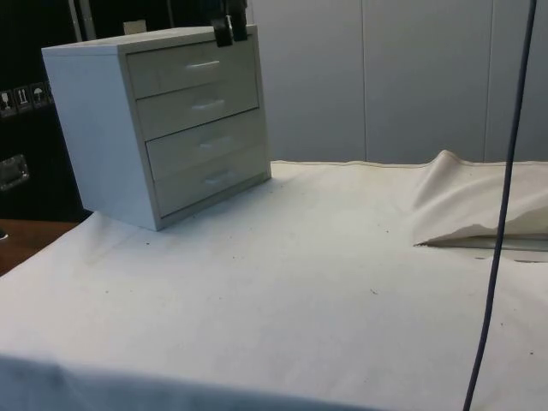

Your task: Open the drawer, then close it.

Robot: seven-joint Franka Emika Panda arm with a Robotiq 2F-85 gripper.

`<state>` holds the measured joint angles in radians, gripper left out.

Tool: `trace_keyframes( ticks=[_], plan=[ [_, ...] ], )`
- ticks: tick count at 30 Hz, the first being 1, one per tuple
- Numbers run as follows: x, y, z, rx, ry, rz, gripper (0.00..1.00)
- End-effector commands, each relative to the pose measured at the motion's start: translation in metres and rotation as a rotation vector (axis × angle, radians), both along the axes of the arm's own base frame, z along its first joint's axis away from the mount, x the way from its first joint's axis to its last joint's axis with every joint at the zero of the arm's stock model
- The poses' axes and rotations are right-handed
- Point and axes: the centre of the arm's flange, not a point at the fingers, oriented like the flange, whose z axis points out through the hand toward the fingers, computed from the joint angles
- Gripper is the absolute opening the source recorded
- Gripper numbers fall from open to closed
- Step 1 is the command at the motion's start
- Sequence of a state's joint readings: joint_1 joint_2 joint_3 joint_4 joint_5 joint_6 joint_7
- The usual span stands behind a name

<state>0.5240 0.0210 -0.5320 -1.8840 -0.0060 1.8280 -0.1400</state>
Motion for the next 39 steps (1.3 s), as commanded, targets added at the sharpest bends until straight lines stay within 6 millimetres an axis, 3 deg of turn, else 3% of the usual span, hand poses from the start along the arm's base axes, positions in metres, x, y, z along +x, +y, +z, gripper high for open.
trace_keyframes(
  ticks=[1,19,39],
  plan=[
    [-0.003,0.000,0.002,-0.009,-0.003,0.010,1.00],
    [-0.026,-0.005,0.004,-0.044,0.007,0.115,1.00],
    [-0.028,-0.019,0.008,-0.073,-0.017,0.225,1.00]
  ],
)
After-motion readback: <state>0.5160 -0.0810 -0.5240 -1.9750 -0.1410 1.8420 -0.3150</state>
